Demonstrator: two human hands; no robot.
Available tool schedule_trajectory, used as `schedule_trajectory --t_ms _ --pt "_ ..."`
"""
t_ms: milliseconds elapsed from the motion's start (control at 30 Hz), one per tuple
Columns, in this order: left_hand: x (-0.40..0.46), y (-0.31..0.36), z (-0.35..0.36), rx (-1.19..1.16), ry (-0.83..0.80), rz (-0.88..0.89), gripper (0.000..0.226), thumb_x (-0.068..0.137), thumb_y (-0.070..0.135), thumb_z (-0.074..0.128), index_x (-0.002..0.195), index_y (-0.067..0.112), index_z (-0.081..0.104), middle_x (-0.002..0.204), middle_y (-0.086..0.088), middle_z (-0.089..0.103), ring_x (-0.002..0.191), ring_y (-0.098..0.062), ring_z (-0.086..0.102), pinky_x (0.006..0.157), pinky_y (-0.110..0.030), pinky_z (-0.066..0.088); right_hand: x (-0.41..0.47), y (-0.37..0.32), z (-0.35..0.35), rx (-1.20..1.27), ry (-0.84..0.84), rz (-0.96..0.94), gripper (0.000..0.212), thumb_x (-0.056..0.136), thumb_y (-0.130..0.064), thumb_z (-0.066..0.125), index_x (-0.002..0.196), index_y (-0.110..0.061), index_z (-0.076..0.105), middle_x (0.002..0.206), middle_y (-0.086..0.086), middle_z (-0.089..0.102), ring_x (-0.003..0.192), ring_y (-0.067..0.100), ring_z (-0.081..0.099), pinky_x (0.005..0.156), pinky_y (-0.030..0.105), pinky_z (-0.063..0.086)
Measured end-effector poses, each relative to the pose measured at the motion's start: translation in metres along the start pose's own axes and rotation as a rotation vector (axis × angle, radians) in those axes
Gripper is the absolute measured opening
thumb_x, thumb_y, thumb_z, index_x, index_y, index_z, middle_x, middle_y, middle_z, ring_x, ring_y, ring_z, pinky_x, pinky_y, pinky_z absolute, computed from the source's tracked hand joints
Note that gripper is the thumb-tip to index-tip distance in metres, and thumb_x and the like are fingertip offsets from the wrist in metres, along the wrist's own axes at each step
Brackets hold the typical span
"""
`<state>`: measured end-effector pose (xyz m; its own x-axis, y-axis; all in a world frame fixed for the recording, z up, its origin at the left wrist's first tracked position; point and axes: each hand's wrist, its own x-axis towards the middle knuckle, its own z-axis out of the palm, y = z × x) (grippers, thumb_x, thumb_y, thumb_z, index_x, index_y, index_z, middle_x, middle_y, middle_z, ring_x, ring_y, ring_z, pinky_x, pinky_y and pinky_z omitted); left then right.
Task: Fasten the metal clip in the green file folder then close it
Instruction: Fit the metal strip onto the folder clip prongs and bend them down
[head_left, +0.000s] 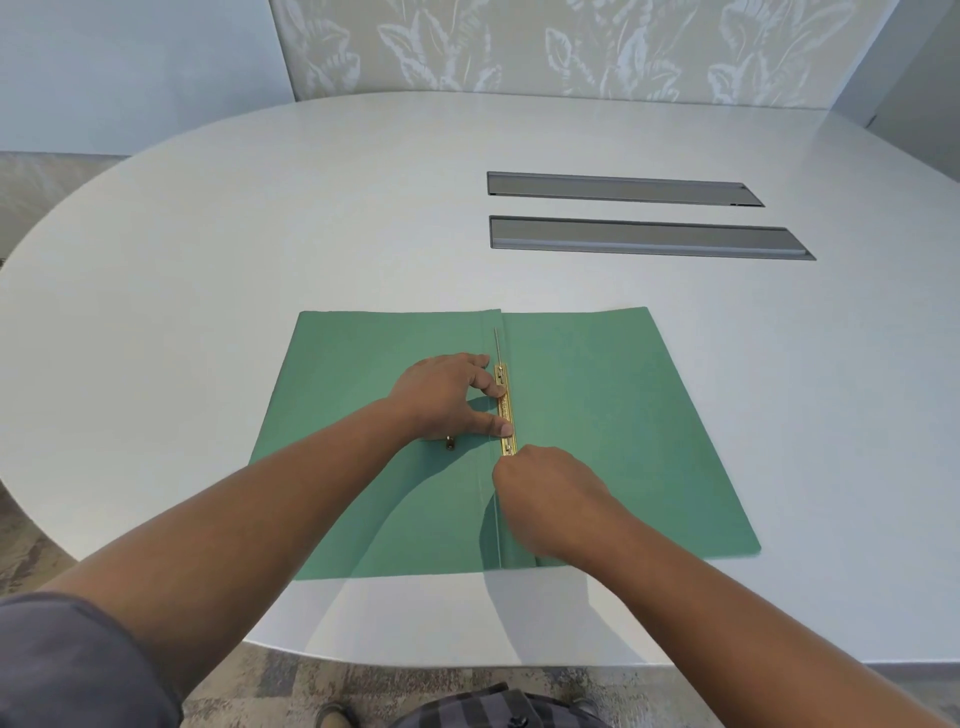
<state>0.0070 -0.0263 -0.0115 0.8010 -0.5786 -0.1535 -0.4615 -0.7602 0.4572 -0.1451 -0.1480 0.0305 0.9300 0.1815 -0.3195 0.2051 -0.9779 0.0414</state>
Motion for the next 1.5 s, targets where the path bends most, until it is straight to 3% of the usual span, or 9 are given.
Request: schedule_trajectory --t_ms 100,233,367,500,700,900,1167,1300,1500 --pt "0.002 -0.001 0.0 0.011 -0.005 0.005 0.069 0.061 0.077 0.076 0.122 0.044 0.068 0.16 0.016 0.036 0.144 -0.011 0.039 0.117 -0.041 0.032 0.001 0.005 -0.005 0.022 -0.023 0.004 0.027 0.09 0.002 0.048 0.113 -0.005 0.062 0.093 0.012 0.058 0.078 0.031 0.052 0.064 0.036 0.042" --pt "0.003 -0.004 0.003 0.022 -0.01 0.024 0.072 0.062 0.078 0.073 0.125 0.042 0.067 0.162 0.013 0.035 0.149 -0.011 0.031 0.12 -0.046 0.028 0.005 0.015 -0.008 0.043 -0.052 -0.011 0.025 0.089 0.0 0.046 0.108 -0.006 0.061 0.073 0.004 0.036 0.077 0.029 0.05 0.064 0.036 0.04" --pt "0.003 -0.005 0.005 0.02 -0.01 0.039 0.071 0.065 0.075 0.074 0.127 0.04 0.066 0.162 0.01 0.034 0.151 -0.014 0.029 0.121 -0.048 0.025 0.011 0.021 -0.004 0.074 -0.046 -0.012 0.026 0.09 -0.002 0.046 0.109 -0.005 0.062 0.081 0.008 0.046 0.081 0.029 0.053 0.059 0.035 0.039" --pt "0.004 -0.007 0.006 0.025 -0.009 0.042 0.071 0.067 0.075 0.073 0.129 0.041 0.065 0.163 0.008 0.033 0.152 -0.014 0.026 0.121 -0.048 0.022 0.016 0.024 0.004 0.093 -0.017 -0.013 0.031 0.091 -0.005 0.049 0.12 -0.001 0.06 0.073 0.005 0.039 0.083 0.032 0.056 0.049 0.033 0.031" --pt "0.003 -0.007 0.008 0.022 -0.002 0.043 0.071 0.069 0.073 0.072 0.131 0.041 0.064 0.164 0.008 0.031 0.153 -0.014 0.023 0.123 -0.05 0.019 0.018 0.032 0.002 0.188 -0.006 -0.035 0.019 0.095 -0.017 0.056 0.106 -0.007 0.069 0.094 0.013 0.066 0.083 0.026 0.05 0.061 0.033 0.036" --pt "0.002 -0.007 0.01 0.027 0.016 0.046 0.068 0.069 0.073 0.073 0.129 0.041 0.064 0.164 0.008 0.032 0.153 -0.013 0.024 0.122 -0.046 0.019 0.027 0.054 0.0 0.434 0.031 -0.025 0.017 0.085 -0.023 0.076 0.1 -0.019 0.082 0.095 0.001 0.079 0.088 0.02 0.069 0.082 0.036 0.056" --pt "0.004 -0.01 0.012 0.026 0.03 0.051 0.066 0.07 0.073 0.071 0.127 0.04 0.066 0.163 0.007 0.034 0.152 -0.014 0.026 0.122 -0.048 0.02 0.033 0.068 0.014 0.635 0.079 -0.049 0.019 0.078 -0.022 0.085 0.096 -0.021 0.08 0.083 0.002 0.077 0.075 -0.001 0.067 0.073 0.026 0.053" --pt "0.003 -0.01 0.013 0.045 0.029 0.056 0.061 0.075 0.069 0.071 0.129 0.04 0.064 0.163 0.007 0.033 0.152 -0.014 0.025 0.122 -0.049 0.019 0.037 0.072 0.016 0.766 0.061 -0.032 0.027 0.081 -0.02 0.083 0.106 -0.021 0.074 0.081 -0.002 0.078 0.067 0.003 0.067 0.071 0.026 0.054" --pt "0.004 -0.011 0.012 0.065 0.012 0.062 0.061 0.076 0.072 0.068 0.129 0.042 0.064 0.164 0.007 0.032 0.151 -0.015 0.027 0.121 -0.051 0.02 0.041 0.073 0.02 0.908 0.097 0.024 0.021 0.083 -0.018 0.083 0.102 -0.018 0.076 0.07 0.0 0.075 0.053 0.007 0.064 0.065 0.034 0.06"
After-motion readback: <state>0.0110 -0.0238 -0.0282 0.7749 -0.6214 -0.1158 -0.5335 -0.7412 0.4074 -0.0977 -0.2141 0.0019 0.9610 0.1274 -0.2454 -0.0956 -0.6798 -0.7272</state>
